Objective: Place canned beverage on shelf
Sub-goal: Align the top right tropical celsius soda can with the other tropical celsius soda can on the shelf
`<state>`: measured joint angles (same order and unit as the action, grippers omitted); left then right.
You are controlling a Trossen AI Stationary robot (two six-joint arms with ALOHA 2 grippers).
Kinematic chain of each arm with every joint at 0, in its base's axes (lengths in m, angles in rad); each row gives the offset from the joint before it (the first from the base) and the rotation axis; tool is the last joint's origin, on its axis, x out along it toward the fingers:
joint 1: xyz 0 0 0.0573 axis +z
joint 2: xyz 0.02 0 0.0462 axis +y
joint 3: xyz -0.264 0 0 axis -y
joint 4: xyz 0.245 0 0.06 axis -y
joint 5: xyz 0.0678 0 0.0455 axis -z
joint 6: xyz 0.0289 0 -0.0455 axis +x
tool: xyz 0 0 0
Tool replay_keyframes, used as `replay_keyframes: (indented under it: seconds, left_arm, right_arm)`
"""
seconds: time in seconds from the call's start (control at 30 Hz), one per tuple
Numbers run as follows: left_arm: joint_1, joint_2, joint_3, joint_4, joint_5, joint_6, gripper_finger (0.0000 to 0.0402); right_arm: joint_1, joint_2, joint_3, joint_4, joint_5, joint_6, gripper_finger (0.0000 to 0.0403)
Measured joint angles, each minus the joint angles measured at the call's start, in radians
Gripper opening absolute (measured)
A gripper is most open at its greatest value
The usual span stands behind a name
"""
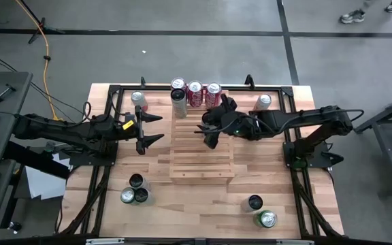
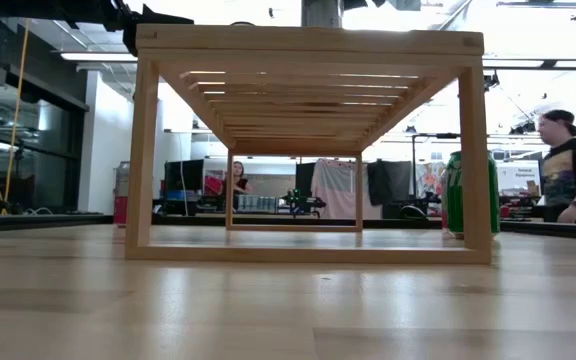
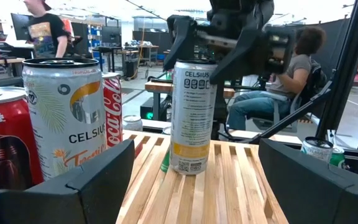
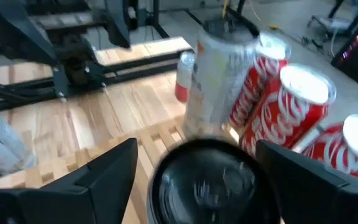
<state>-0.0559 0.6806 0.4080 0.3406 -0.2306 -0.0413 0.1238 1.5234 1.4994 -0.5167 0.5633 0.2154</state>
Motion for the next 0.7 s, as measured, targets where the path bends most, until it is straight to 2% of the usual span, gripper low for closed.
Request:
replay_keyframes:
  seconds: [0.2,0.43,0.7]
  left_arm:
    - [0.000,0.000,0.000,-0.004,0.000,0.000,0.0335]
    - [0.000,0.000,0.000,-0.008,0.000,0.000,0.0335]
    - [0.000,0.000,0.000,-0.015,0.000,0.000,0.0335]
  right_arm:
    - [0.000,-0.001,0.106,-0.087,-0.048,-0.068,0.0313]
    - [0.001,-0.001,0.219,-0.332,-0.131,-0.096,0.0314]
    - [0.001,-0.013,0.264,-0.672,-0.153,-0.049,0.0314]
